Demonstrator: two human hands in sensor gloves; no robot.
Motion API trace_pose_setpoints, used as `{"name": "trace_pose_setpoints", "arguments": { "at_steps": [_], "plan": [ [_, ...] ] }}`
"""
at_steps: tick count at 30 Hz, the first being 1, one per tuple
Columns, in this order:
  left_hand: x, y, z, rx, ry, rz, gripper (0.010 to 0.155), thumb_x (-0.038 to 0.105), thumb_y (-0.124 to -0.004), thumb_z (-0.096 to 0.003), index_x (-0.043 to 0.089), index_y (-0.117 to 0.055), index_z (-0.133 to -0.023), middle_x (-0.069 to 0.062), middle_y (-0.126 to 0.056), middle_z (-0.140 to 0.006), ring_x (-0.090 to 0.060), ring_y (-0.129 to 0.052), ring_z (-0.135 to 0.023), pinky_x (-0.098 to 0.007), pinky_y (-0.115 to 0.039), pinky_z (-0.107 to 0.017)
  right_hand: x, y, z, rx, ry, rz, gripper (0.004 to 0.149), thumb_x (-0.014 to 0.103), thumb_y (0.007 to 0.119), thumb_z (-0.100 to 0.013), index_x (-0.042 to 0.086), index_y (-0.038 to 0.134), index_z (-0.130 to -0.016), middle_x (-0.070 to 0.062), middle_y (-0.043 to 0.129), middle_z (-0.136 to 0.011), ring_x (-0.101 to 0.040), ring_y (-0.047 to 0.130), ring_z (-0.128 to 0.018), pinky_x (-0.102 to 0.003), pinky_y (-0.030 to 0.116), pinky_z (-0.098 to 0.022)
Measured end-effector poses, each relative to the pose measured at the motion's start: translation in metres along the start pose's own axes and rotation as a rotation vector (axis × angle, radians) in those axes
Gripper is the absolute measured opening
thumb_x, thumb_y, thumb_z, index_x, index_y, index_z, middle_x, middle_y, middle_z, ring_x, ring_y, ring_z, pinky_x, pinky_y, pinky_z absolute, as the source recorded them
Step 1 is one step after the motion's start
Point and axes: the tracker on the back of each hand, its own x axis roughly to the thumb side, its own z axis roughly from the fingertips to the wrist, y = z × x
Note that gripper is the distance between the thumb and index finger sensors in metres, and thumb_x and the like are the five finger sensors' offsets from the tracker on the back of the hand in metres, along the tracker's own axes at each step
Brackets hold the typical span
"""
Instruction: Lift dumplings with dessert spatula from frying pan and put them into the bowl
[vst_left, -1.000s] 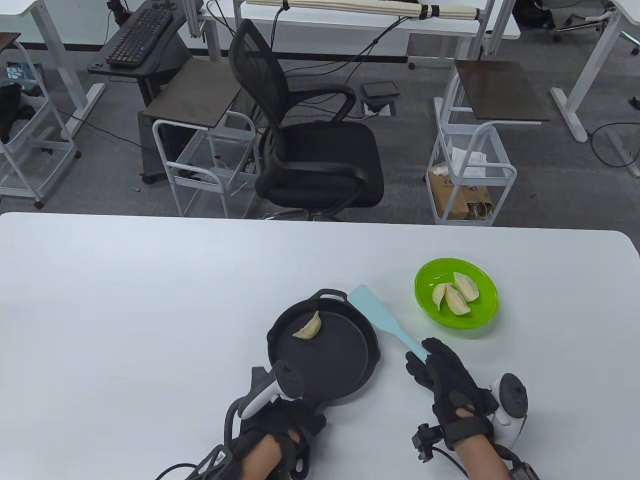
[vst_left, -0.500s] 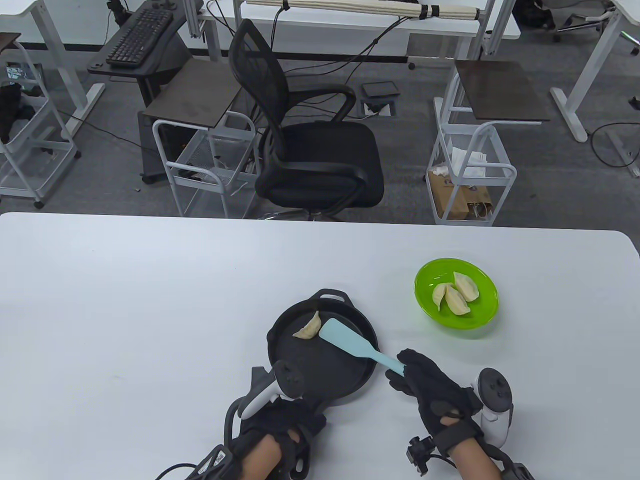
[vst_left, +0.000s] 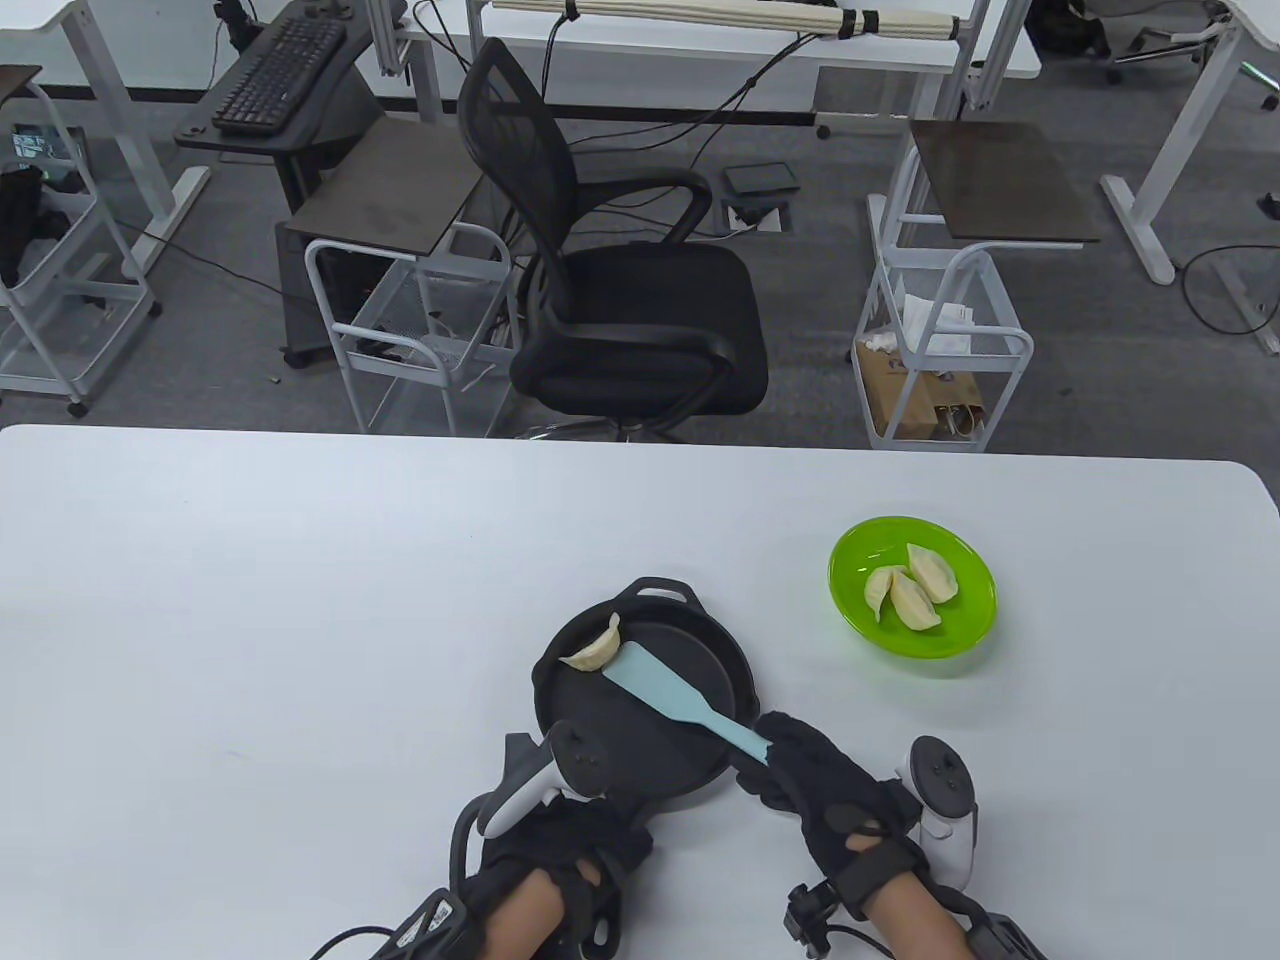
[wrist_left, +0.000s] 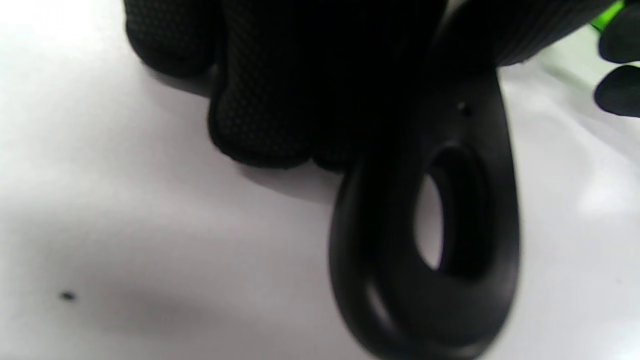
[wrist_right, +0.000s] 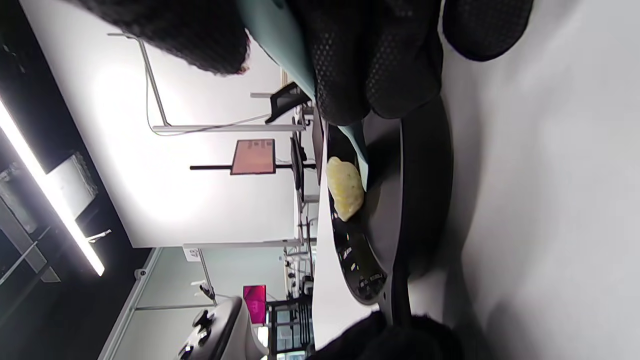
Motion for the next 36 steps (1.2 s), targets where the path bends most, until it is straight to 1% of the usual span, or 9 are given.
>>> {"name": "trace_pose_setpoints", "arguments": {
  "at_steps": [1, 3, 5, 6, 8, 9, 13, 23, 36],
  "plan": [
    [0.0, 0.0, 0.0, -0.007, -0.008, -0.001, 0.065, 0.068, -0.073, -0.0476, 0.023, -0.069, -0.094, 0.009, -0.107, -0.059, -0.019, -0.103, -0.049, -0.048, -0.075, -0.056, -0.001, 0.004, -0.002, 0.013, 0.009, 0.009, 0.058, 0.035, 0.071, -0.059, 0.007, 0.05, -0.105, -0.028, 0.069, -0.098, -0.053, 0.071, -0.087, -0.069, 0.051, -0.069],
    [0.001, -0.001, 0.0, -0.01, -0.015, -0.008, 0.064, 0.068, -0.073, -0.0478, 0.024, -0.069, -0.095, 0.01, -0.107, -0.059, -0.019, -0.103, -0.049, -0.048, -0.075, -0.056, -0.002, 0.012, -0.004, 0.046, 0.019, 0.027, 0.059, 0.035, 0.071, -0.058, 0.006, 0.05, -0.105, -0.028, 0.07, -0.097, -0.051, 0.077, -0.08, -0.067, 0.054, -0.068],
    [0.002, -0.001, -0.001, -0.013, -0.022, -0.001, 0.065, 0.069, -0.073, -0.0476, 0.024, -0.069, -0.094, 0.01, -0.107, -0.059, -0.019, -0.103, -0.049, -0.048, -0.075, -0.056, -0.002, 0.018, -0.004, 0.101, 0.028, 0.022, 0.059, 0.034, 0.071, -0.058, 0.006, 0.049, -0.106, -0.028, 0.069, -0.098, -0.051, 0.076, -0.082, -0.066, 0.056, -0.067],
    [0.002, -0.002, -0.001, -0.016, -0.023, 0.0, 0.065, 0.069, -0.073, -0.0475, 0.024, -0.069, -0.094, 0.01, -0.107, -0.059, -0.019, -0.103, -0.049, -0.048, -0.075, -0.056, -0.002, 0.019, -0.004, 0.102, 0.027, 0.025, 0.059, 0.034, 0.071, -0.058, 0.006, 0.049, -0.106, -0.028, 0.069, -0.098, -0.051, 0.076, -0.082, -0.065, 0.057, -0.067],
    [0.003, -0.002, -0.001, -0.015, -0.022, -0.003, 0.065, 0.069, -0.073, -0.0475, 0.023, -0.069, -0.094, 0.009, -0.107, -0.059, -0.019, -0.103, -0.049, -0.048, -0.075, -0.056, -0.002, 0.019, -0.002, 0.062, 0.028, 0.031, 0.059, 0.033, 0.071, -0.058, 0.007, 0.05, -0.106, -0.028, 0.069, -0.098, -0.05, 0.077, -0.082, -0.065, 0.058, -0.066],
    [0.003, -0.002, -0.001, -0.016, -0.023, 0.0, 0.065, 0.069, -0.073, -0.0475, 0.024, -0.069, -0.094, 0.01, -0.107, -0.059, -0.019, -0.103, -0.049, -0.048, -0.075, -0.056, -0.003, 0.018, -0.002, 0.057, 0.03, 0.023, 0.058, 0.033, 0.071, -0.058, 0.007, 0.05, -0.106, -0.028, 0.069, -0.098, -0.05, 0.077, -0.082, -0.064, 0.058, -0.066],
    [0.003, -0.003, -0.001, -0.017, -0.025, 0.001, 0.065, 0.069, -0.073, -0.0474, 0.024, -0.069, -0.094, 0.009, -0.107, -0.059, -0.019, -0.103, -0.049, -0.048, -0.075, -0.056, -0.008, 0.015, -0.002, 0.065, 0.07, -0.061, 0.058, 0.031, 0.07, -0.058, 0.007, 0.049, -0.106, -0.028, 0.068, -0.098, -0.05, 0.077, -0.081, -0.064, 0.058, -0.066],
    [0.003, -0.004, -0.001, -0.02, -0.028, 0.007, 0.065, 0.07, -0.072, -0.0475, 0.025, -0.069, -0.094, 0.009, -0.107, -0.059, -0.019, -0.103, -0.049, -0.047, -0.075, -0.056, -0.017, 0.014, 0.0, 0.061, 0.147, -0.141, 0.061, 0.028, 0.068, -0.057, 0.005, 0.042, -0.107, -0.026, 0.065, -0.101, -0.047, 0.079, -0.078, -0.062, 0.061, -0.065],
    [0.002, -0.004, -0.001, -0.02, -0.03, 0.009, 0.066, 0.071, -0.07, -0.0473, 0.025, -0.069, -0.095, 0.01, -0.106, -0.059, -0.019, -0.102, -0.049, -0.047, -0.075, -0.056, -0.017, 0.011, 0.001, 0.061, 0.136, -0.167, 0.058, 0.027, 0.067, -0.057, 0.006, 0.044, -0.107, -0.025, 0.065, -0.101, -0.047, 0.078, -0.08, -0.063, 0.059, -0.066]
  ]
}}
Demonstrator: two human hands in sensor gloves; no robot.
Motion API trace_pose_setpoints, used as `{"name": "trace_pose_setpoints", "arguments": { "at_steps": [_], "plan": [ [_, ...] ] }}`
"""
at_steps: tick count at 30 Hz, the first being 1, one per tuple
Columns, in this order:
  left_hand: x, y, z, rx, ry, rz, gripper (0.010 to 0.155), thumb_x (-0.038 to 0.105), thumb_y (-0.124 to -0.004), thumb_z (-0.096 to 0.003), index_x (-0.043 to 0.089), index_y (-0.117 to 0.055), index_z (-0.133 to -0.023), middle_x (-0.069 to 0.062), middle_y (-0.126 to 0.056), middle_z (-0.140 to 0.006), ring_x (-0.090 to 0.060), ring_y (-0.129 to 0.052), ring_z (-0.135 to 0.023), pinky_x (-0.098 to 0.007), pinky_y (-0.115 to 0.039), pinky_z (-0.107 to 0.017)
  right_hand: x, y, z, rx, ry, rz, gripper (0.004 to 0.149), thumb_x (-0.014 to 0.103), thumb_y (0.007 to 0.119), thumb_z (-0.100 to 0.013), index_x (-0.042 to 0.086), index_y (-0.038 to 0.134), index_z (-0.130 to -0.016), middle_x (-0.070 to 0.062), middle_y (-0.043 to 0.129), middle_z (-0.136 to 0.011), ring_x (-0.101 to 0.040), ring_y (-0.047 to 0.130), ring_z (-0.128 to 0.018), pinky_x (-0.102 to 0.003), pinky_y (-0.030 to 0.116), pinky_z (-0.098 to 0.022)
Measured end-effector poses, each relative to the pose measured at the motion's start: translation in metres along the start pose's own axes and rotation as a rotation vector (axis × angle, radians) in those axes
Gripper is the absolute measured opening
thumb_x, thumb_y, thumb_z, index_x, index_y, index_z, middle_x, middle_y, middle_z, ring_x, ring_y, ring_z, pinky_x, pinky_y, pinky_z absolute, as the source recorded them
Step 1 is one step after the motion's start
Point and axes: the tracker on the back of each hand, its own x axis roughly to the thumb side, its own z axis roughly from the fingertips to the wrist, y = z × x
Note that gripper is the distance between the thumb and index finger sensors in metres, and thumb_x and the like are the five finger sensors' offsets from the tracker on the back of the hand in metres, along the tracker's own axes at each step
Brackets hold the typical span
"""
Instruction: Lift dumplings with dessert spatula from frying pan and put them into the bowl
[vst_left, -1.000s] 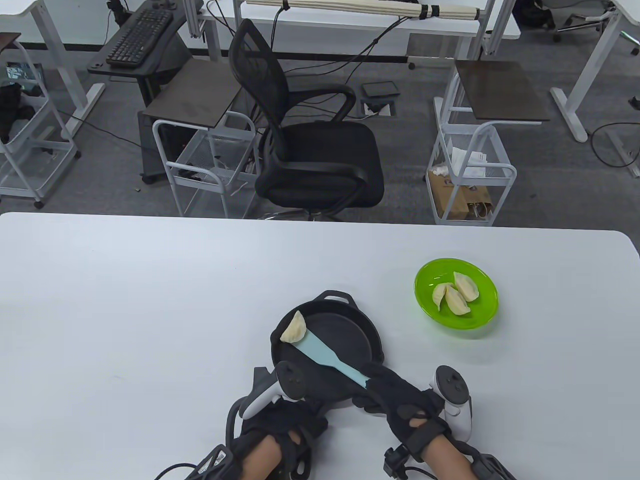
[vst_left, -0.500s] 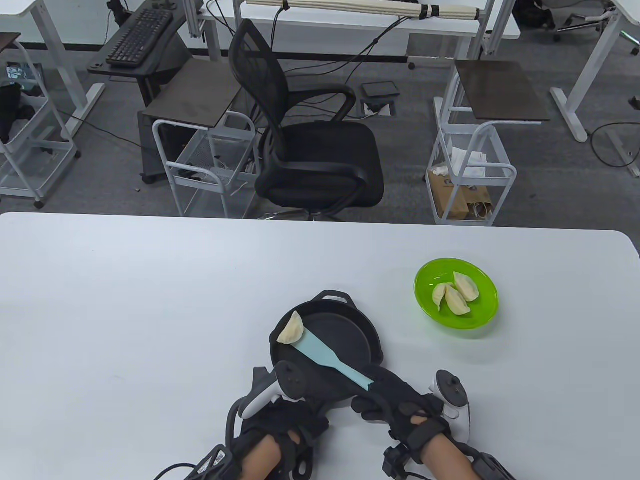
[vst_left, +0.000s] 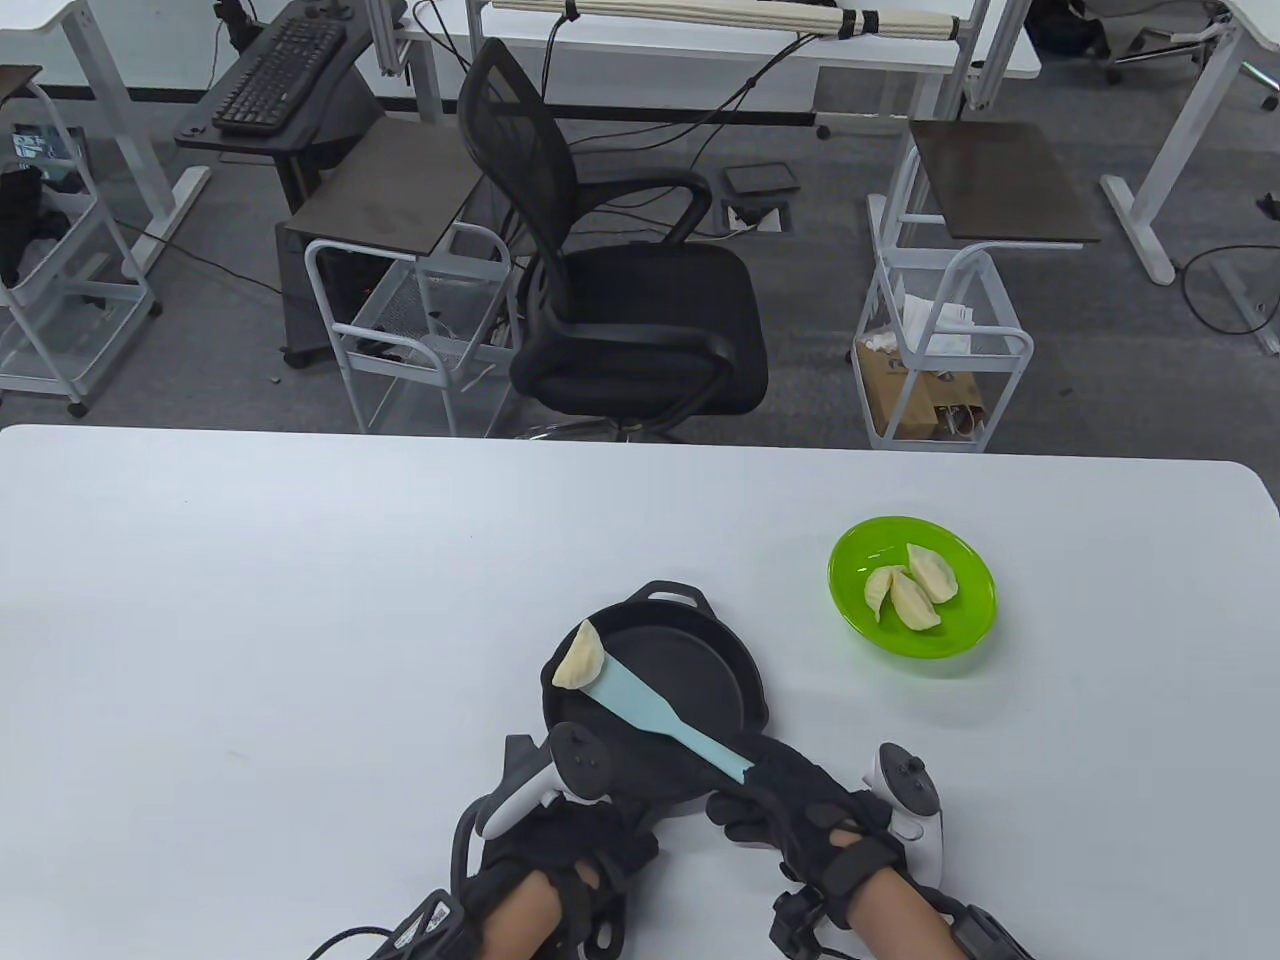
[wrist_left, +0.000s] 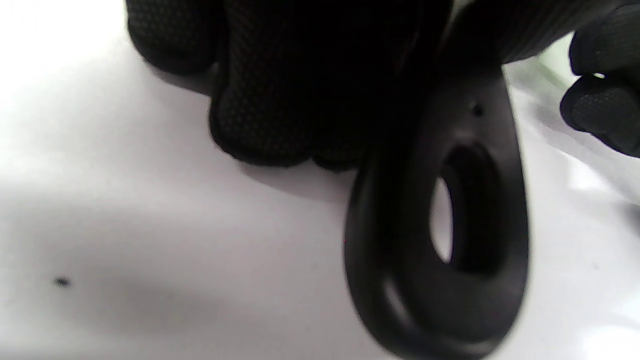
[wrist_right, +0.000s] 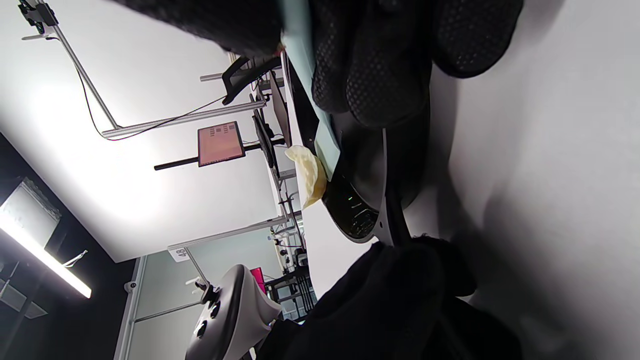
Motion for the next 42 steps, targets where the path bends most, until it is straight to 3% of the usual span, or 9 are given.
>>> {"name": "trace_pose_setpoints", "arguments": {
  "at_steps": [14, 28, 42],
  "plan": [
    [-0.001, 0.0, 0.0, 0.003, 0.003, -0.001, 0.066, 0.072, -0.069, -0.0471, 0.025, -0.069, -0.095, 0.011, -0.106, -0.059, -0.019, -0.102, -0.049, -0.047, -0.075, -0.056, 0.021, -0.017, 0.012, -0.089, -0.127, -0.13, 0.057, 0.027, 0.066, -0.057, 0.007, 0.044, -0.106, -0.026, 0.064, -0.1, -0.048, 0.077, -0.081, -0.065, 0.057, -0.067],
    [-0.001, 0.0, 0.0, 0.003, 0.003, -0.001, 0.067, 0.072, -0.069, -0.0471, 0.025, -0.069, -0.095, 0.01, -0.106, -0.059, -0.019, -0.102, -0.049, -0.047, -0.075, -0.056, 0.04, -0.054, 0.029, -0.293, -0.263, -0.207, 0.058, 0.028, 0.065, -0.058, 0.008, 0.042, -0.106, -0.026, 0.061, -0.101, -0.048, 0.075, -0.082, -0.065, 0.055, -0.067],
    [-0.001, 0.001, 0.0, 0.003, 0.006, 0.004, 0.066, 0.072, -0.069, -0.047, 0.025, -0.069, -0.094, 0.01, -0.106, -0.058, -0.019, -0.102, -0.048, -0.047, -0.075, -0.055, 0.042, -0.084, 0.041, -0.477, -0.267, -0.305, 0.058, 0.028, 0.065, -0.058, 0.009, 0.041, -0.106, -0.026, 0.06, -0.101, -0.048, 0.073, -0.083, -0.065, 0.054, -0.068]
  ]
}}
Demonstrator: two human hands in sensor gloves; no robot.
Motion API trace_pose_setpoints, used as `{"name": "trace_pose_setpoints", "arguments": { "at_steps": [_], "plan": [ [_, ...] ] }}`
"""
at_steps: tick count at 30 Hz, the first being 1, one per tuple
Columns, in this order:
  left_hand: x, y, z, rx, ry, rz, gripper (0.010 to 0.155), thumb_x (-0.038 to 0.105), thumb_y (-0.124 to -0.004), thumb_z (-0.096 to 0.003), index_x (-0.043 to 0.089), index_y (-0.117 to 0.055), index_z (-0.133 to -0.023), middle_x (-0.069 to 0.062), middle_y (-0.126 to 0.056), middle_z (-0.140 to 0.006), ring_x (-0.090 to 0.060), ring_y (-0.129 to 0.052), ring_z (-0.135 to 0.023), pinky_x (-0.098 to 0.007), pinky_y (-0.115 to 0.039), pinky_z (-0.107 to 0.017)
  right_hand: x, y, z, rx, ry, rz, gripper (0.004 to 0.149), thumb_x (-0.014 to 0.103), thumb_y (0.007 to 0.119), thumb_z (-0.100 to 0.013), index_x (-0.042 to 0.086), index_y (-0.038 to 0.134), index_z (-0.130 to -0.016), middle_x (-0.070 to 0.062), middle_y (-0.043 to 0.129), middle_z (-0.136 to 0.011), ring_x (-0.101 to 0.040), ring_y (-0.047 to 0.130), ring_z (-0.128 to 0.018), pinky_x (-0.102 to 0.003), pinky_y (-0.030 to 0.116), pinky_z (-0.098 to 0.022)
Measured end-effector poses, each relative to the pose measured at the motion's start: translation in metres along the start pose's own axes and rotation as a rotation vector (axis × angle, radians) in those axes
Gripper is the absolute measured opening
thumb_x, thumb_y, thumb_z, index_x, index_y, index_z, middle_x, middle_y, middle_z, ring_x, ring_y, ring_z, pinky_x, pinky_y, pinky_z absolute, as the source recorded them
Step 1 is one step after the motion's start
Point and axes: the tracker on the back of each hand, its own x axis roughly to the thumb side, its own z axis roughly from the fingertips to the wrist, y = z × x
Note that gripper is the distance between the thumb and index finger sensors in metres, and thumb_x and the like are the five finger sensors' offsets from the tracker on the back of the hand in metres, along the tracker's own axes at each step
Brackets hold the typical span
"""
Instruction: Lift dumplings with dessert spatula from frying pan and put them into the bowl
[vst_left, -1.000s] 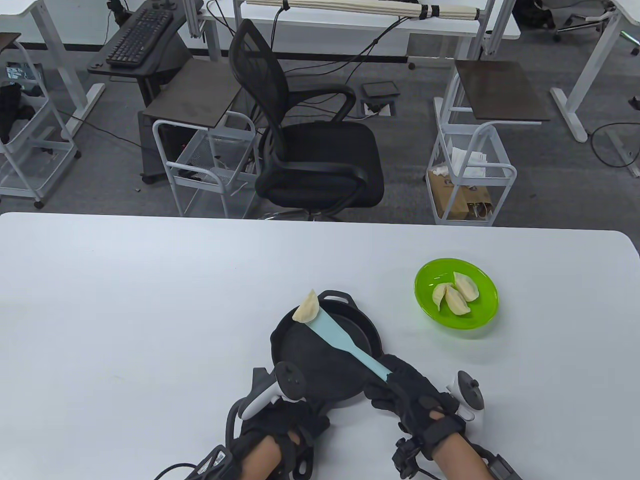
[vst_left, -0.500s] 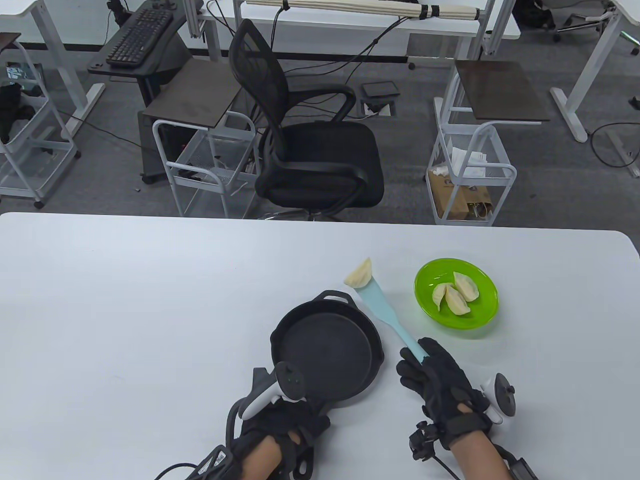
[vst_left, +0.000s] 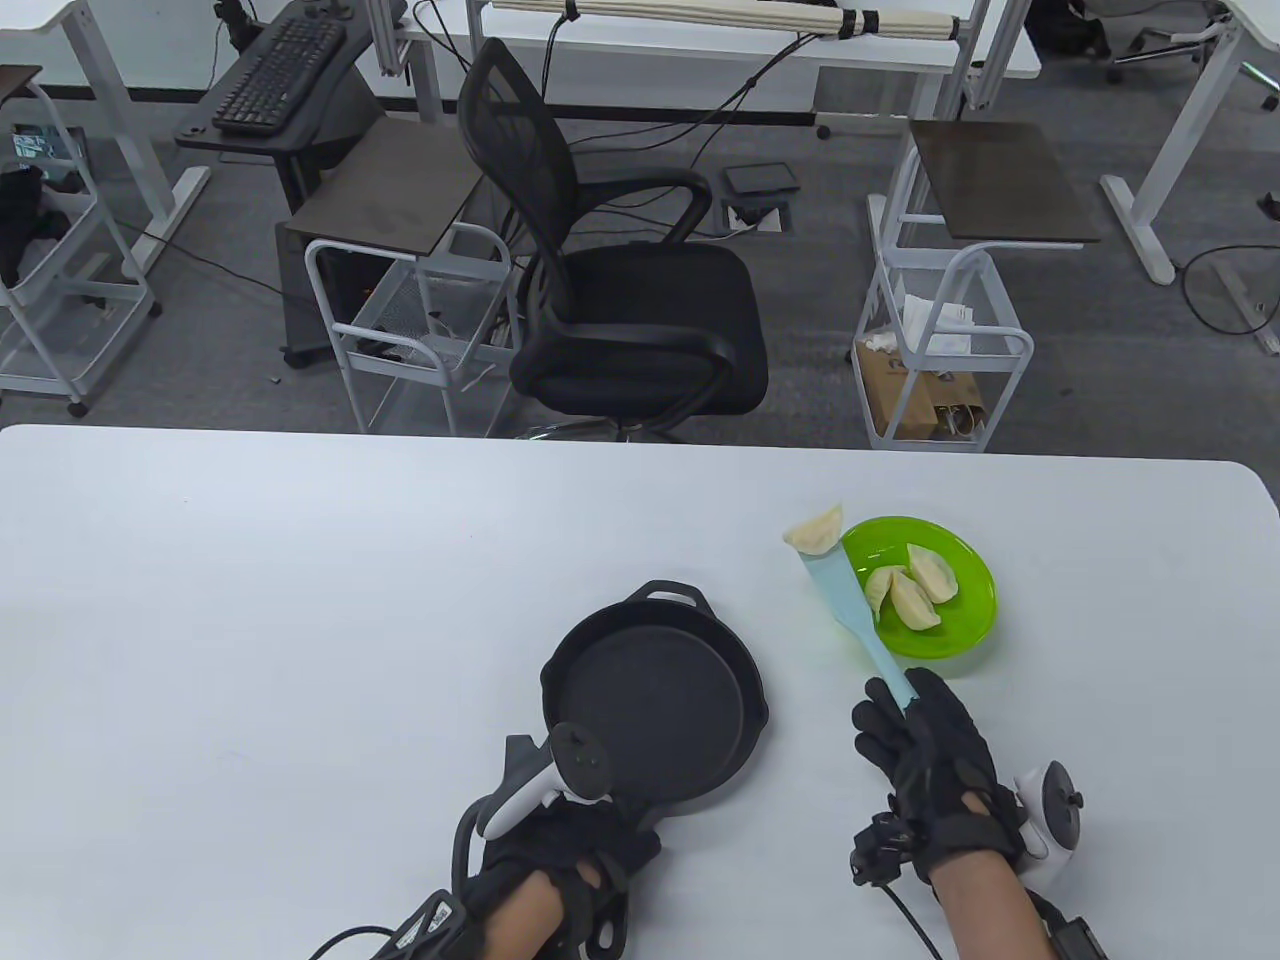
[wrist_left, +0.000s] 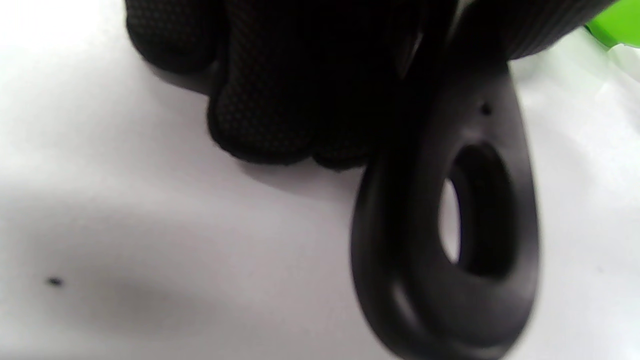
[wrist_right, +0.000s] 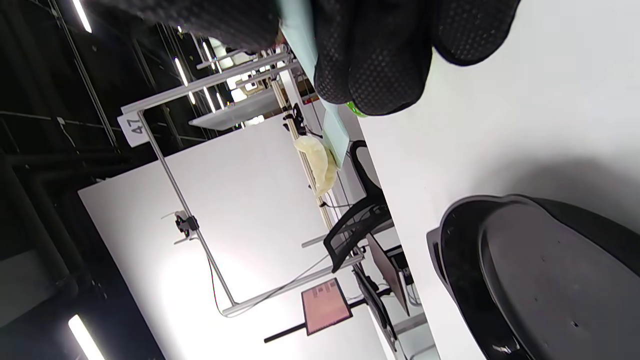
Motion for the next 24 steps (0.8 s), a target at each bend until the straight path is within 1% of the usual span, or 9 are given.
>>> {"name": "trace_pose_setpoints", "arguments": {
  "at_steps": [8, 12, 19, 24],
  "plan": [
    [0.0, 0.0, 0.0, 0.0, 0.0, 0.0, 0.066, 0.072, -0.069, -0.047, 0.025, -0.069, -0.094, 0.01, -0.106, -0.058, -0.019, -0.102, -0.048, -0.047, -0.075, -0.055, 0.003, -0.012, 0.0, -0.091, -0.008, -0.031, 0.058, 0.029, 0.065, -0.058, 0.009, 0.04, -0.107, -0.026, 0.059, -0.102, -0.048, 0.072, -0.083, -0.065, 0.054, -0.068],
    [0.0, 0.0, 0.0, 0.0, 0.0, 0.0, 0.067, 0.072, -0.069, -0.047, 0.025, -0.069, -0.094, 0.01, -0.106, -0.058, -0.019, -0.102, -0.048, -0.047, -0.075, -0.055, 0.003, -0.016, -0.001, -0.118, -0.011, -0.024, 0.058, 0.03, 0.065, -0.058, 0.009, 0.04, -0.107, -0.027, 0.058, -0.101, -0.048, 0.072, -0.083, -0.065, 0.053, -0.068],
    [0.0, 0.0, 0.0, 0.0, 0.0, 0.0, 0.066, 0.072, -0.069, -0.0471, 0.025, -0.069, -0.094, 0.01, -0.106, -0.058, -0.019, -0.102, -0.048, -0.047, -0.075, -0.055, 0.005, -0.021, -0.001, -0.163, -0.034, 0.052, 0.058, 0.03, 0.066, -0.058, 0.01, 0.04, -0.107, -0.027, 0.058, -0.101, -0.049, 0.071, -0.084, -0.065, 0.053, -0.068],
    [0.0, 0.0, 0.0, 0.0, 0.0, 0.0, 0.067, 0.072, -0.069, -0.0469, 0.025, -0.069, -0.094, 0.01, -0.106, -0.058, -0.019, -0.102, -0.048, -0.047, -0.075, -0.055, 0.005, -0.024, -0.003, -0.172, -0.045, 0.092, 0.058, 0.031, 0.067, -0.058, 0.011, 0.042, -0.107, -0.028, 0.057, -0.102, -0.05, 0.07, -0.084, -0.065, 0.052, -0.068]
  ]
}}
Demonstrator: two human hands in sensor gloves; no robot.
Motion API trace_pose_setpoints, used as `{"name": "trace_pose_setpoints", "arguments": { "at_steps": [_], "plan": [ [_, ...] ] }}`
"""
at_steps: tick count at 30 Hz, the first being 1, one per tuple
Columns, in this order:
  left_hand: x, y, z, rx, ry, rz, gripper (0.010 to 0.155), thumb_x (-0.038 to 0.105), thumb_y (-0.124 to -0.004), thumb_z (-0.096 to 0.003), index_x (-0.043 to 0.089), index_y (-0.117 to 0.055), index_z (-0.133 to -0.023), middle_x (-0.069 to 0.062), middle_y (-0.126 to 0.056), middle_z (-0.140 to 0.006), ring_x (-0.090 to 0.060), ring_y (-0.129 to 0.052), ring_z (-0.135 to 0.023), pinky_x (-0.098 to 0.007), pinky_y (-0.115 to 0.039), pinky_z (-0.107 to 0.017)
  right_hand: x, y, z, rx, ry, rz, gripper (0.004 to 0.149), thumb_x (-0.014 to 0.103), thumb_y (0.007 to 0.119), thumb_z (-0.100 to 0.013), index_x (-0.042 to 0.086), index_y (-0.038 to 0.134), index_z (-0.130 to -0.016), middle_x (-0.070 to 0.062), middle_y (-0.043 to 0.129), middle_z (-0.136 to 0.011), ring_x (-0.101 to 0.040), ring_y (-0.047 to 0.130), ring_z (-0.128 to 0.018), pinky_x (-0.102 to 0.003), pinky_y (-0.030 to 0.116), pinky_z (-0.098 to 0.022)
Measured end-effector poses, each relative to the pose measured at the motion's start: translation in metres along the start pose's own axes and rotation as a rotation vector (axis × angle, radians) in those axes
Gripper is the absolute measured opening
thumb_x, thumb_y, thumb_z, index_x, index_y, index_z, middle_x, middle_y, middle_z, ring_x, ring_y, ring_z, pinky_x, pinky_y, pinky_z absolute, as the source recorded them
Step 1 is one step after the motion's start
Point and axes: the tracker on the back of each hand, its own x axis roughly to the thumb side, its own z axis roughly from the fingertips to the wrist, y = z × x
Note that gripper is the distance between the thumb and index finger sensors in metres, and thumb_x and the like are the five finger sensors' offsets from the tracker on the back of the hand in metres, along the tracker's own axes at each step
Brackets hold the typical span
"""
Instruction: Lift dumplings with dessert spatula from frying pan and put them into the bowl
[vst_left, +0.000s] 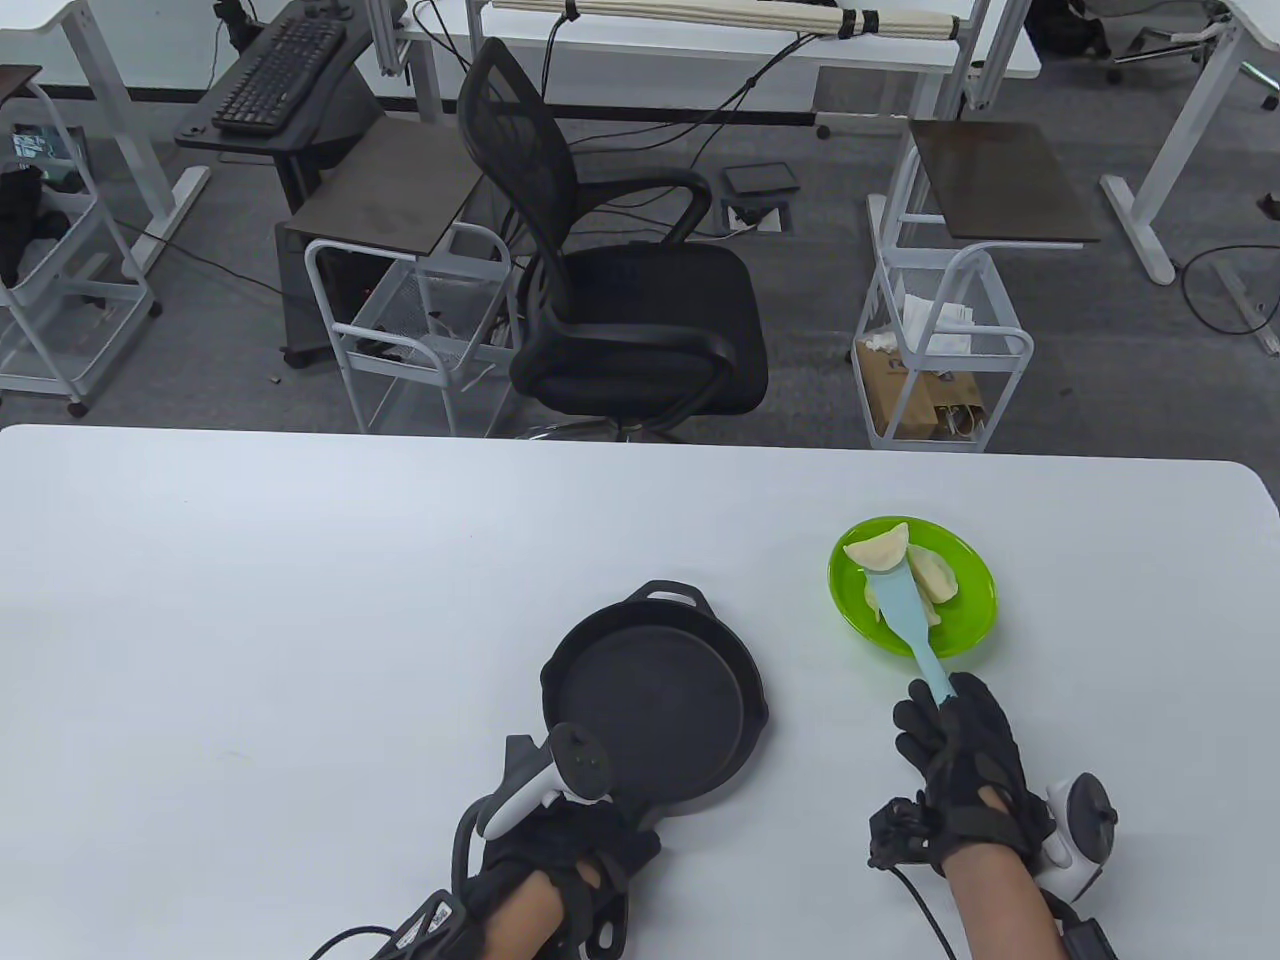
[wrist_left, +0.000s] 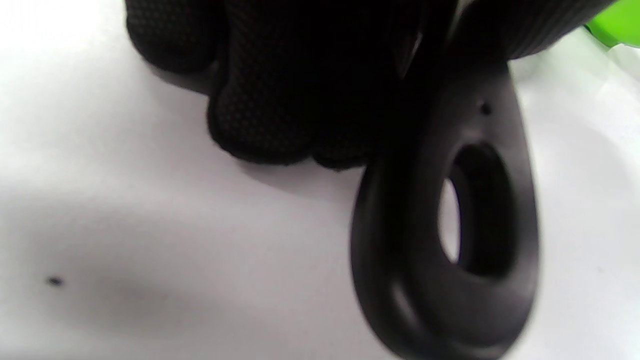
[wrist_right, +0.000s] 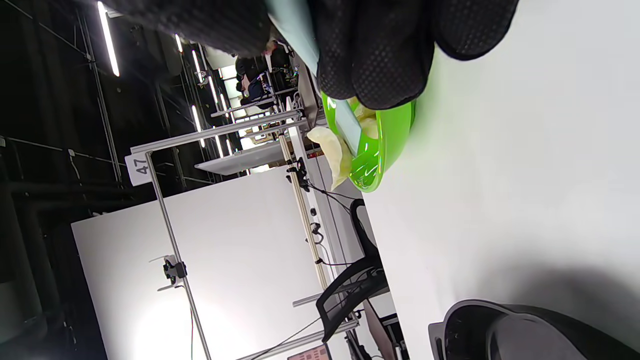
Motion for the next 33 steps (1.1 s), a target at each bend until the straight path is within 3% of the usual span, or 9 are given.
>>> {"name": "trace_pose_setpoints", "arguments": {
  "at_steps": [6, 19, 25, 33],
  "plan": [
    [0.0, 0.0, 0.0, 0.0, 0.0, 0.0, 0.066, 0.072, -0.069, -0.047, 0.025, -0.069, -0.094, 0.01, -0.106, -0.058, -0.019, -0.102, -0.048, -0.047, -0.075, -0.055, 0.007, 0.0, 0.0, -0.001, -0.059, 0.122, 0.057, 0.035, 0.072, -0.059, 0.019, 0.05, -0.109, -0.028, 0.053, -0.104, -0.051, 0.065, -0.087, -0.066, 0.049, -0.069],
    [0.0, 0.0, 0.0, -0.001, 0.002, 0.001, 0.066, 0.072, -0.069, -0.0471, 0.025, -0.069, -0.094, 0.011, -0.106, -0.058, -0.019, -0.102, -0.048, -0.047, -0.075, -0.055, 0.015, 0.001, 0.002, -0.027, -0.197, 0.157, 0.055, 0.033, 0.072, -0.058, 0.022, 0.052, -0.108, -0.026, 0.052, -0.106, -0.051, 0.063, -0.089, -0.066, 0.049, -0.069],
    [0.0, 0.0, 0.0, 0.001, 0.004, 0.0, 0.067, 0.072, -0.069, -0.047, 0.025, -0.069, -0.094, 0.01, -0.106, -0.058, -0.019, -0.102, -0.048, -0.047, -0.075, -0.055, 0.018, 0.012, 0.006, 0.061, -0.261, 0.165, 0.056, 0.033, 0.071, -0.058, 0.019, 0.051, -0.108, -0.025, 0.057, -0.105, -0.051, 0.066, -0.089, -0.066, 0.051, -0.069],
    [-0.001, 0.0, 0.0, 0.001, 0.004, 0.001, 0.066, 0.072, -0.069, -0.0469, 0.025, -0.069, -0.094, 0.01, -0.106, -0.058, -0.019, -0.102, -0.048, -0.047, -0.075, -0.055, 0.011, 0.036, 0.015, 0.254, -0.238, 0.184, 0.058, 0.034, 0.071, -0.058, 0.012, 0.051, -0.107, -0.027, 0.066, -0.1, -0.051, 0.073, -0.084, -0.067, 0.054, -0.067]
  ]
}}
